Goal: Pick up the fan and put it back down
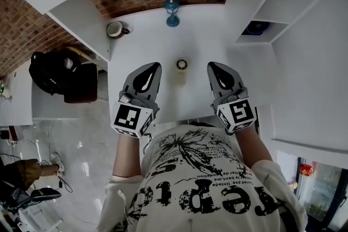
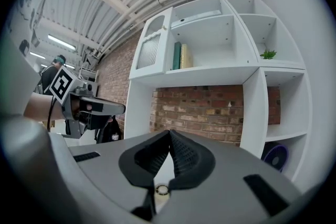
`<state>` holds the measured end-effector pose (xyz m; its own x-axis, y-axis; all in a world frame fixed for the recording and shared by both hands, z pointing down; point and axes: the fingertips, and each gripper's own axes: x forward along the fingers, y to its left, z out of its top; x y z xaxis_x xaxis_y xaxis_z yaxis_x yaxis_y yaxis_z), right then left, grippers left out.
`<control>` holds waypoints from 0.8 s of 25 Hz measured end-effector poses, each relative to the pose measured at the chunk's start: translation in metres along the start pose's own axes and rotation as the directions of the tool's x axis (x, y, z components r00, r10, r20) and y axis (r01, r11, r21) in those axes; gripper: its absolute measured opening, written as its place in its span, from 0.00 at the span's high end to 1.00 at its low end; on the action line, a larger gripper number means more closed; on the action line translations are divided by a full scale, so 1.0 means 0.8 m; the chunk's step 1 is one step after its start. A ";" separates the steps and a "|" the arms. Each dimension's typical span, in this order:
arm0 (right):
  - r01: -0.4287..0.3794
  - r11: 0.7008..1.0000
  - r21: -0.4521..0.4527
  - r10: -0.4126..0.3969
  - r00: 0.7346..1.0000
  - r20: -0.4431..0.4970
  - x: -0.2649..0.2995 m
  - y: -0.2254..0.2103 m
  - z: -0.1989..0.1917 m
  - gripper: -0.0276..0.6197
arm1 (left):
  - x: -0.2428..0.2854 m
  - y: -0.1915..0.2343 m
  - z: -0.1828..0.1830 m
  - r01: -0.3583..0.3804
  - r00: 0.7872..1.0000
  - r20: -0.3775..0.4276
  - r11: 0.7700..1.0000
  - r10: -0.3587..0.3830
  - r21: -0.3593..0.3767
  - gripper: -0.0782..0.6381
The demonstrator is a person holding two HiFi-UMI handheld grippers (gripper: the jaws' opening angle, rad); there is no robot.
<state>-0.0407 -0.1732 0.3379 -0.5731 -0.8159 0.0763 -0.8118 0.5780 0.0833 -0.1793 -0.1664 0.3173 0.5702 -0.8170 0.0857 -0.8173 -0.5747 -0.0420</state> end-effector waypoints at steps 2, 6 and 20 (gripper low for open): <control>-0.002 1.000 0.002 0.002 1.000 0.003 0.001 -0.001 0.000 0.94 | 0.001 0.004 0.000 -0.019 1.000 0.002 1.000 0.019 -0.007 0.87; -0.002 1.000 0.005 0.002 1.000 -0.005 0.004 -0.005 -0.002 0.94 | 0.005 0.011 -0.001 -0.036 0.999 -0.005 0.999 0.036 -0.016 0.87; 0.011 1.000 0.008 -0.011 1.000 -0.018 0.023 -0.026 -0.008 0.94 | 0.030 0.019 -0.004 -0.035 0.999 -0.014 0.999 0.035 -0.017 0.87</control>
<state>-0.0336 -0.2001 0.3439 -0.5625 -0.8216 0.0930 -0.8187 0.5691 0.0764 -0.1781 -0.1946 0.3215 0.5398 -0.8360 0.0984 -0.8383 -0.5446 -0.0276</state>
